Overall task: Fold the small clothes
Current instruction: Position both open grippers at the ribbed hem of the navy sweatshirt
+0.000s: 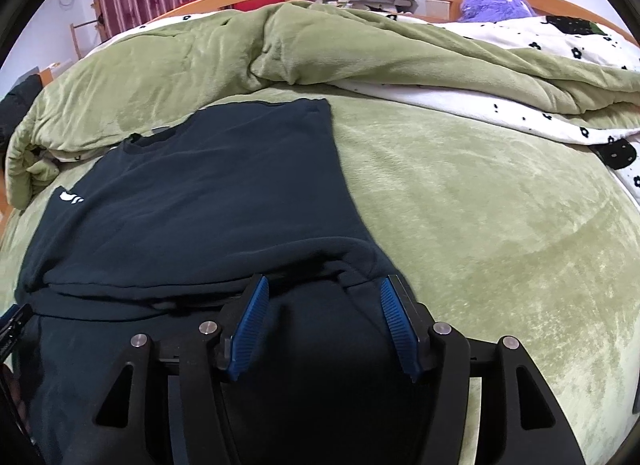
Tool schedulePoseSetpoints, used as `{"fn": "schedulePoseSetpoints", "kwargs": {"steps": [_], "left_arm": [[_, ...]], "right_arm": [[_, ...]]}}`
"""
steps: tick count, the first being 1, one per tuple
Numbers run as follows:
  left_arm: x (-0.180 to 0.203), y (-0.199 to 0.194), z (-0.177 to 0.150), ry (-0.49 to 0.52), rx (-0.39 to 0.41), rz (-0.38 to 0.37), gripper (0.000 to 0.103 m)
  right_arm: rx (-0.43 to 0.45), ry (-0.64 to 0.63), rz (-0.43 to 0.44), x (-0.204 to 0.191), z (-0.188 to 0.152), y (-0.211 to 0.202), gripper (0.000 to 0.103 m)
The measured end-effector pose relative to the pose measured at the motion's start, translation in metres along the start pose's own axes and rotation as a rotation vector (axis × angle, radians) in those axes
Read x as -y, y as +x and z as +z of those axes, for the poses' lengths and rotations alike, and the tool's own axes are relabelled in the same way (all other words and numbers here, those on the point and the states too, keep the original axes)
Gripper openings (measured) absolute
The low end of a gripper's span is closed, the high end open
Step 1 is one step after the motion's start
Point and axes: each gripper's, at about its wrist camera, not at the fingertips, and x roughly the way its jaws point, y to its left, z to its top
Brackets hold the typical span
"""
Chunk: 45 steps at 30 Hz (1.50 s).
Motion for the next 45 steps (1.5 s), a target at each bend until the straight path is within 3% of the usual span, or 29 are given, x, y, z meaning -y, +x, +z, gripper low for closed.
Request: {"fn": "schedulePoseSetpoints", "kwargs": {"steps": [2,5,13,22,27,33,45], "left_arm": [[0.001,-0.004,0.000,0.009,0.001,0.012,0.061],[0.003,-0.013,-0.002,0.037,0.021,0.048,0.061],[0.008,-0.032,-0.008,0.053,0.033,0.028,0.061],[0.006,-0.058,-0.019,0.036,0.031,-0.025,0.061],[0.002,-0.077,-0.026,0.049,0.070,-0.036,0.061],[-0.008,-0.102,-0.034,0.035,0.088,-0.086,0.061],[-0.031,-0.152,-0.068,0.018,0.126,-0.138,0.061]], "right_arm": [[0.022,-0.026,0.013,-0.007,-0.001,-0.007,0.058],[0.048,-0.070,0.014,-0.018,-0.004,-0.016,0.075],[0.079,-0.147,-0.009,-0.037,-0.025,-0.044,0.084],[0.088,-0.111,-0.002,-0.029,-0.045,-0.064,0.085],[0.106,-0.111,0.018,-0.028,-0.057,-0.076,0.085],[0.103,-0.120,-0.022,-0.024,-0.076,-0.094,0.085],[0.103,-0.082,-0.014,0.001,-0.115,-0.145,0.085]]}}
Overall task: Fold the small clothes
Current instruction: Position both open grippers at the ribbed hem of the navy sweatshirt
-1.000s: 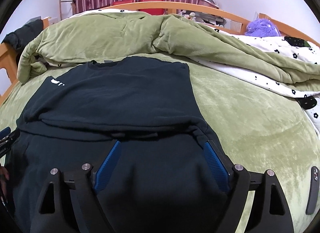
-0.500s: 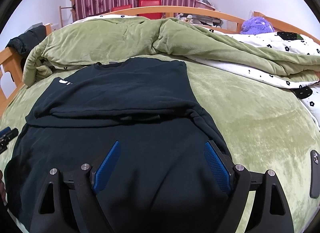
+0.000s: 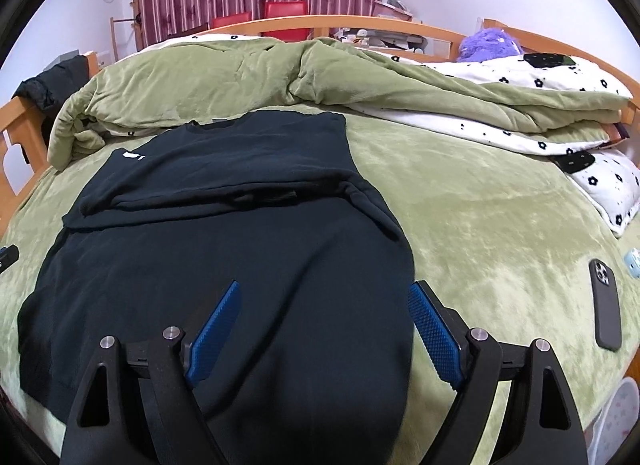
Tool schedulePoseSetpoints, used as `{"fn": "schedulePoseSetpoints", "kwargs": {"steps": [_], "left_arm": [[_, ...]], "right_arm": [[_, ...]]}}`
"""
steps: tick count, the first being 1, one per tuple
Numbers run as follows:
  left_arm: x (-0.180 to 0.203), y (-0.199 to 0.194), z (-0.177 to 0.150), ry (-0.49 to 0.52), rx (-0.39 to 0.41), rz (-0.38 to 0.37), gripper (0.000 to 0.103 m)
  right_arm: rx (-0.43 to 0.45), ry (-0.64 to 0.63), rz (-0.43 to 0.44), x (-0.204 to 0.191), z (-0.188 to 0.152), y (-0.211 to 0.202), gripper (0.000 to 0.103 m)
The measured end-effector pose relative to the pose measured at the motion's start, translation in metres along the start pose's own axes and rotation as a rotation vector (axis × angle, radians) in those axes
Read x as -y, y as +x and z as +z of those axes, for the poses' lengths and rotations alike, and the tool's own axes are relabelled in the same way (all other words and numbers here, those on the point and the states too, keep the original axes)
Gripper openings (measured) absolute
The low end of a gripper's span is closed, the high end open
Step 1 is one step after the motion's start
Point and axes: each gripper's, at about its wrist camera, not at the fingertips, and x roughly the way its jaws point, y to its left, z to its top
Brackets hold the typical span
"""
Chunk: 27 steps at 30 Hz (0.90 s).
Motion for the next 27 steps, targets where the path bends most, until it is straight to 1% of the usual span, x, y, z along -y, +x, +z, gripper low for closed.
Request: {"fn": "schedulePoseSetpoints", "kwargs": {"steps": [3,5,8,10,13,17,20,22,24,27], "left_arm": [[-0.011,-0.006,-0.016,-0.017,-0.018,-0.002,0.061],[-0.018,-0.009,-0.024,-0.031,-0.030,-0.006,0.061],[-0.028,-0.016,-0.031,-0.041,-0.031,-0.008,0.061],[-0.036,-0.022,-0.032,-0.064,-0.032,-0.008,0.061],[-0.047,-0.035,-0.024,-0.099,-0.037,-0.022,0.061],[-0.054,-0.061,-0.006,-0.065,0.003,0.033,0.061],[-0.057,-0.077,0.005,-0.042,0.022,0.044,0.066],[-0.060,-0.086,0.009,-0.037,0.037,0.056,0.069],[-0.063,-0.092,0.012,-0.038,0.041,0.063,0.072],[-0.070,-0.093,0.009,-0.059,0.027,0.061,0.072]], "right_arm": [[-0.015,-0.007,-0.007,0.001,-0.008,-0.009,0.080],[-0.040,-0.009,-0.011,0.002,-0.012,-0.014,0.069],[-0.069,0.027,0.019,0.005,-0.016,-0.021,0.057],[-0.068,0.057,0.039,0.007,-0.014,-0.029,0.056],[-0.050,0.083,0.061,0.008,-0.005,-0.043,0.056],[0.002,0.093,0.059,0.010,0.014,-0.073,0.056],[0.029,0.074,0.033,0.013,0.023,-0.091,0.057],[0.040,0.071,0.028,0.018,0.025,-0.103,0.060],[0.039,0.075,0.036,0.024,0.024,-0.109,0.060],[0.031,0.085,0.040,0.032,0.017,-0.114,0.060]]}}
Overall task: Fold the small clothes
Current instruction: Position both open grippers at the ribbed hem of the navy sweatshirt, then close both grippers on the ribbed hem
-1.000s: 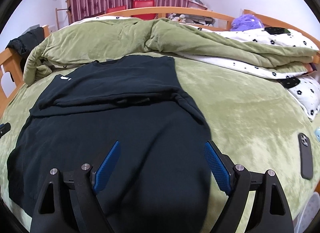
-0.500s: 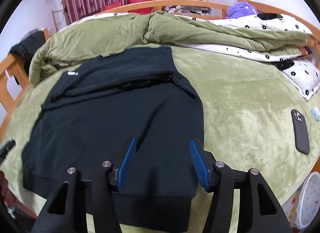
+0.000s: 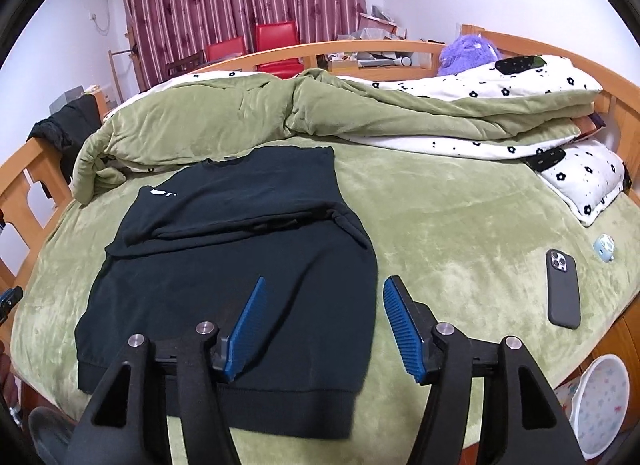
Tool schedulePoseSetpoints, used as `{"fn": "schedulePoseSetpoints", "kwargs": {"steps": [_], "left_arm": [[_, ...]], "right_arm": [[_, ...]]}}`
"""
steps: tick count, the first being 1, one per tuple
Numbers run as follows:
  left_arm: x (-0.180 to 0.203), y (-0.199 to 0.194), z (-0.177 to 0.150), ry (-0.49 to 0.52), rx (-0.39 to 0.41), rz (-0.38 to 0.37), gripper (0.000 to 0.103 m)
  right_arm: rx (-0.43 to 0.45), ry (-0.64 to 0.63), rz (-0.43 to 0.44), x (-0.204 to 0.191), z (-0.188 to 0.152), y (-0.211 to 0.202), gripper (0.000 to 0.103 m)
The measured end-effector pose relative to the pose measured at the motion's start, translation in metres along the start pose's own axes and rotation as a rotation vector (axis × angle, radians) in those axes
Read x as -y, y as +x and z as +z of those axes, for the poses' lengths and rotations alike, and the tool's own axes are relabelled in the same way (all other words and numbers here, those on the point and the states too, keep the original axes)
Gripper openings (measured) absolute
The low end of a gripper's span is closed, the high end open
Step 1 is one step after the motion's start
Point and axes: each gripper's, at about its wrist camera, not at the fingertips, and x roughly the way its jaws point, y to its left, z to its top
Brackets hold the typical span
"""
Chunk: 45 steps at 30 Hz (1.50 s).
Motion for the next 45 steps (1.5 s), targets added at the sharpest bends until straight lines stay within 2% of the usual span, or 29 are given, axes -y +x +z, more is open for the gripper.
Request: {"fn": "schedulePoseSetpoints", "kwargs": {"steps": [3,9,14,19,27,35,39,43,45], "left_arm": [[-0.007,0.005,-0.011,-0.029,-0.029,-0.022,0.072],[-0.017,0.029,-0.049,-0.056,-0.116,-0.022,0.072],[-0.019,0.052,-0.084,-0.063,-0.188,-0.053,0.070],[-0.021,0.068,-0.108,-0.085,-0.244,-0.116,0.063],[-0.007,0.085,-0.117,-0.096,-0.286,-0.208,0.054],[0.013,0.101,-0.115,-0.046,-0.283,-0.198,0.053],[0.018,0.110,-0.110,-0.043,-0.279,-0.187,0.047],[0.022,0.114,-0.109,-0.041,-0.274,-0.152,0.037],[0.023,0.110,-0.111,-0.036,-0.256,-0.161,0.020]], "right_arm": [[-0.022,0.008,0.006,0.009,-0.011,0.003,0.060],[-0.109,-0.001,-0.008,0.021,-0.051,0.031,0.060],[-0.182,0.003,0.029,0.026,-0.086,0.063,0.050],[-0.217,-0.004,0.057,0.024,-0.109,0.084,0.050],[-0.252,-0.021,0.096,0.011,-0.119,0.102,0.051],[-0.270,0.026,0.103,0.014,-0.117,0.126,0.052],[-0.257,0.046,0.098,0.013,-0.110,0.137,0.052],[-0.247,0.047,0.084,0.011,-0.105,0.145,0.042],[-0.239,0.035,0.099,0.010,-0.105,0.143,0.025]]}}
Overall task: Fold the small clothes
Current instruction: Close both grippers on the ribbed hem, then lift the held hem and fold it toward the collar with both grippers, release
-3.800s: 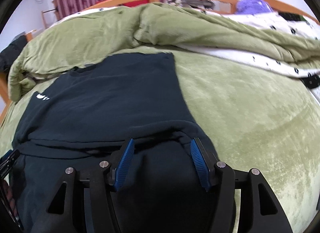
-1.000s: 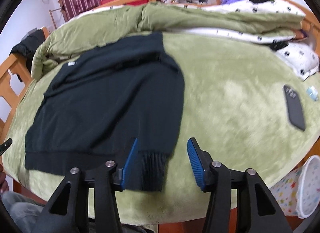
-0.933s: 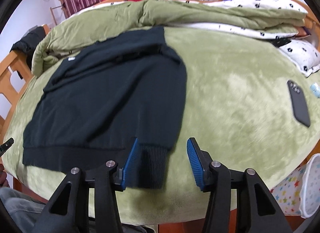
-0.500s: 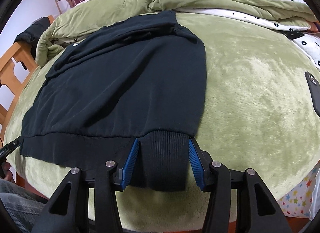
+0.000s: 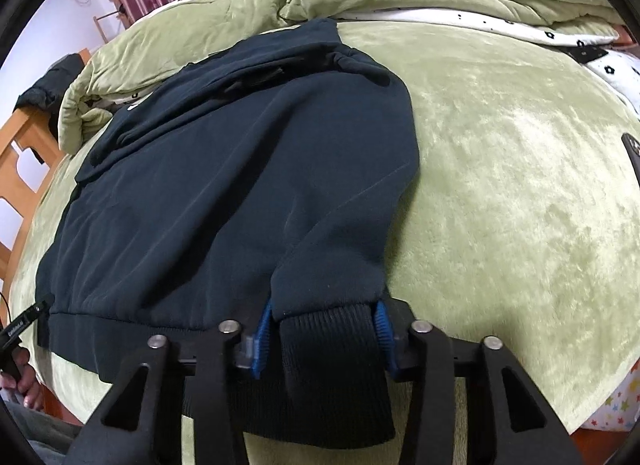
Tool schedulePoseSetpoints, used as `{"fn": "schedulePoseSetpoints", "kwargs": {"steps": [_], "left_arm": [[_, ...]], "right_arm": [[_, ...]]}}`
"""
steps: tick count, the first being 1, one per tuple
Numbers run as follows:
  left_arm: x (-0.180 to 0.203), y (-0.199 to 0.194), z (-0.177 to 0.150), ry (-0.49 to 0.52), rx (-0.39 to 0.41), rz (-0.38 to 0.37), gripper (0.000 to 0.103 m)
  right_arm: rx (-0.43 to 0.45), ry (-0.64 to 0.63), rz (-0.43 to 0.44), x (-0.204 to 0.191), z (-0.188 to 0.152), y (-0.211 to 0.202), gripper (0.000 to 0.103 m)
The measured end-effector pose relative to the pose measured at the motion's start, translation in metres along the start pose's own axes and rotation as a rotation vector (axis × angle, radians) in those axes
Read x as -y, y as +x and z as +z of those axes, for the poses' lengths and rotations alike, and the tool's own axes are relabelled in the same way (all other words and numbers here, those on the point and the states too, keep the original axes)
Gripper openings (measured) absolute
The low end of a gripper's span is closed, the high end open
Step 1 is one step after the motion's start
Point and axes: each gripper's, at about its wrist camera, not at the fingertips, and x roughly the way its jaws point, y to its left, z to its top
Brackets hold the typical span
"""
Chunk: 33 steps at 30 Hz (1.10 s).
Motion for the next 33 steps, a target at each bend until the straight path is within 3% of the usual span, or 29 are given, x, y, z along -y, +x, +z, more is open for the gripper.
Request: {"fn": "schedulePoseSetpoints", "kwargs": {"steps": [1,5,15,25,33], "left_arm": [[0.000,-0.002,-0.002,0.001,0.011,-0.004,0.018],[0.000,-0.014,-0.008,-0.001,0.047,-0.016,0.013],[-0.007,-0.057,-0.018,0.011,0.105,-0.061,0.013],[-0.007,-0.096,-0.036,0.051,0.133,-0.068,0.012],[0.003,-0.110,-0.018,0.022,0.173,-0.032,0.013]], "right_arm": [[0.003,-0.007,0.018,-0.001,-0.001,-0.002,0.018],[0.025,-0.029,0.023,-0.001,-0.009,-0.013,0.011],[0.061,0.009,0.092,0.010,-0.029,-0.059,0.010],[0.089,-0.037,0.127,0.010,-0.058,-0.106,0.010],[0.140,0.021,0.137,0.004,-0.042,-0.116,0.010]]}}
